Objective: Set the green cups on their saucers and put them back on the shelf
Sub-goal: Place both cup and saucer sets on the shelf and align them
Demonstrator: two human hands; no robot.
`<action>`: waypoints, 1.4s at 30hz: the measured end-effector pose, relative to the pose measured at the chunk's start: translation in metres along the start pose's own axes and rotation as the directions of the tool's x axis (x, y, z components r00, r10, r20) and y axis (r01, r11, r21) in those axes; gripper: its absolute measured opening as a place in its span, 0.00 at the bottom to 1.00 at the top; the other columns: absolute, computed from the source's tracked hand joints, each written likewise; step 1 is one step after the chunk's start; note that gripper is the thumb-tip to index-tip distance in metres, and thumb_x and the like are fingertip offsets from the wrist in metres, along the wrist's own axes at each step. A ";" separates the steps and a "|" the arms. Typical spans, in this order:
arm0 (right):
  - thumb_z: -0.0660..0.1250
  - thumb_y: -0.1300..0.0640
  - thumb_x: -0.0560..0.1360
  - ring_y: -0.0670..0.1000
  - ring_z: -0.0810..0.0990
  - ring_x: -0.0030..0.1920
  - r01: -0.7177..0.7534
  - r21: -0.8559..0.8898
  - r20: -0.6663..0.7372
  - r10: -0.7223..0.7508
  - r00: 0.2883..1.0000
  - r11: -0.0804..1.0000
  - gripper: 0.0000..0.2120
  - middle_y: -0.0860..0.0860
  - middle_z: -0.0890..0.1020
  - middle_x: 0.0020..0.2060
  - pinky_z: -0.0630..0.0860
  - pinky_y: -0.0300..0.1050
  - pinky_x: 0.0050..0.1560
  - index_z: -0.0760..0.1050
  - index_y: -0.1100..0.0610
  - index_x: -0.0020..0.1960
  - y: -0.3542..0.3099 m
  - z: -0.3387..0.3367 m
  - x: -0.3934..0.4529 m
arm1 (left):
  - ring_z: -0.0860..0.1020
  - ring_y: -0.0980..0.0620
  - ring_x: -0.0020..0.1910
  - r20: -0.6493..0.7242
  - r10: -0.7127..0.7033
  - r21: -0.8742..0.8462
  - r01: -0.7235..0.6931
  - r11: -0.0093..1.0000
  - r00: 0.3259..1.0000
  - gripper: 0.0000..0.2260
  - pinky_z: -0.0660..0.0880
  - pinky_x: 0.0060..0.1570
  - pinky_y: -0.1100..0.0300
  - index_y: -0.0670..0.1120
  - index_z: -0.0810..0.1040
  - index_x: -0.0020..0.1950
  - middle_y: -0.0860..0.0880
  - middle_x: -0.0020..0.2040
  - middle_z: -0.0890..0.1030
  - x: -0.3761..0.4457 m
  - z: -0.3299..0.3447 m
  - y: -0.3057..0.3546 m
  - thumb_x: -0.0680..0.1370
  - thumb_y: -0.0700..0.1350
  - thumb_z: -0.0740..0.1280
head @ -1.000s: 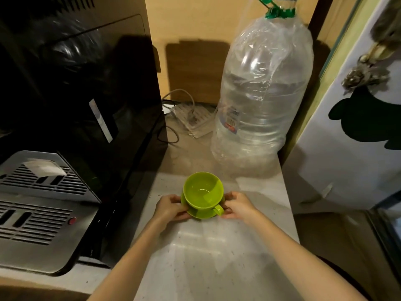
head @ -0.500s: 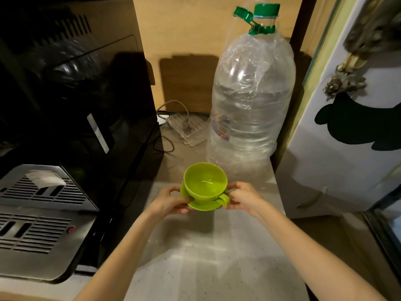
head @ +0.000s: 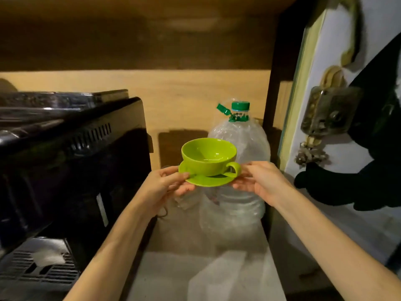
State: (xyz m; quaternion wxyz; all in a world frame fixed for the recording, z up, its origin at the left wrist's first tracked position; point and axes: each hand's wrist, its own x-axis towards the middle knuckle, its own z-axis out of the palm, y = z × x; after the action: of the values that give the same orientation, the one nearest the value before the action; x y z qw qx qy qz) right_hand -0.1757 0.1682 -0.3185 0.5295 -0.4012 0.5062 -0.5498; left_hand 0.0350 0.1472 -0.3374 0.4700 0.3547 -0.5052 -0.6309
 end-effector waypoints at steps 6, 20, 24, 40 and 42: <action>0.60 0.70 0.74 0.50 0.81 0.21 0.173 0.063 -0.007 -0.173 0.985 0.983 0.05 0.55 0.81 0.20 0.75 0.36 0.20 0.75 0.69 0.47 -0.087 0.011 -0.002 | 0.81 0.55 0.24 -0.021 0.116 -0.065 -0.117 0.991 0.993 0.06 0.76 0.25 0.70 0.36 0.78 0.40 0.44 0.26 0.82 0.012 0.027 0.087 0.74 0.33 0.63; 0.61 0.70 0.73 0.50 0.80 0.20 0.426 0.096 -0.016 -0.426 0.905 0.900 0.06 0.56 0.81 0.21 0.75 0.35 0.19 0.75 0.66 0.40 -0.270 0.040 0.003 | 0.79 0.53 0.20 0.011 0.294 -0.085 -0.292 0.953 0.956 0.08 0.74 0.19 0.70 0.34 0.76 0.38 0.41 0.23 0.81 0.042 0.073 0.277 0.75 0.34 0.62; 0.62 0.70 0.72 0.51 0.80 0.21 0.463 0.063 -0.014 -0.463 0.886 0.884 0.05 0.59 0.81 0.30 0.75 0.36 0.18 0.74 0.65 0.40 -0.302 0.044 0.014 | 0.79 0.51 0.20 0.001 0.324 -0.081 -0.323 0.943 0.946 0.07 0.74 0.18 0.68 0.32 0.76 0.37 0.39 0.23 0.81 0.058 0.081 0.306 0.74 0.33 0.63; 0.59 0.72 0.73 0.53 0.80 0.19 0.503 0.065 -0.043 -0.501 0.864 0.862 0.10 0.64 0.79 0.38 0.74 0.37 0.17 0.71 0.68 0.53 -0.364 0.070 0.099 | 0.78 0.50 0.18 -0.088 0.379 -0.043 -0.383 0.923 0.921 0.04 0.74 0.20 0.66 0.31 0.76 0.40 0.38 0.22 0.80 0.141 0.073 0.363 0.73 0.31 0.64; 0.58 0.73 0.73 0.53 0.79 0.18 0.498 0.066 -0.031 -0.498 0.867 0.864 0.07 0.64 0.78 0.36 0.74 0.38 0.17 0.71 0.68 0.50 -0.362 0.073 0.106 | 0.77 0.51 0.16 -0.109 0.367 -0.025 -0.372 0.928 0.924 0.05 0.73 0.18 0.66 0.32 0.76 0.38 0.38 0.22 0.79 0.151 0.068 0.360 0.73 0.31 0.64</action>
State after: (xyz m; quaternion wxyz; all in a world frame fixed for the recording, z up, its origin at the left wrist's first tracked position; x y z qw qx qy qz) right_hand -0.1801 0.0273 0.0386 0.3805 -0.4954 0.3691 -0.6881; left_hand 0.0103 0.0076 0.0326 0.6135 0.2743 -0.5241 -0.5231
